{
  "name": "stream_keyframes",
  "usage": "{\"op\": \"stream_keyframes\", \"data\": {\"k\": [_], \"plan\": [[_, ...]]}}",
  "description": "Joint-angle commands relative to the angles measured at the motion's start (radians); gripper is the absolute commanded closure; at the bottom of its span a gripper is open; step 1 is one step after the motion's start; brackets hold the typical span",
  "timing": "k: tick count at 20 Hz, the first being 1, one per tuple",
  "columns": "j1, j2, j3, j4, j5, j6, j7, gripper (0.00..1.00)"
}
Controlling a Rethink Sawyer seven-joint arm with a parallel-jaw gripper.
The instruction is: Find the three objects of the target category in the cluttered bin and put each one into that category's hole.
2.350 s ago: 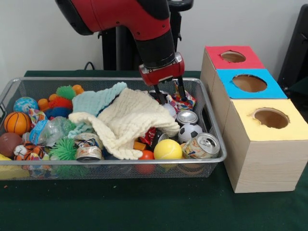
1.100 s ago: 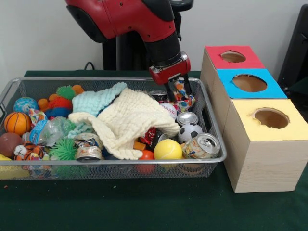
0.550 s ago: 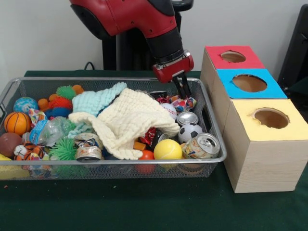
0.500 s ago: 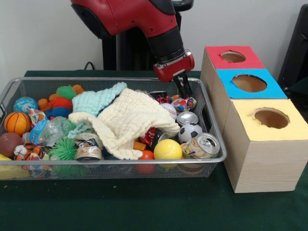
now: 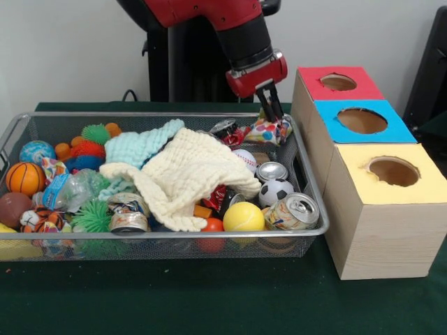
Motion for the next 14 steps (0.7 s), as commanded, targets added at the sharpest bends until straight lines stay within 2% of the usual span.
{"op": "stream_keyframes", "data": {"k": [1,8,14], "plan": [[-0.023,-0.199,0.136,0.076,0.161,0.169,0.152,1.00],[-0.034,-0.268,0.159,0.131,0.227,0.177,0.144,1.00],[-0.074,-0.282,0.191,0.170,0.254,0.173,0.125,1.00]]}}
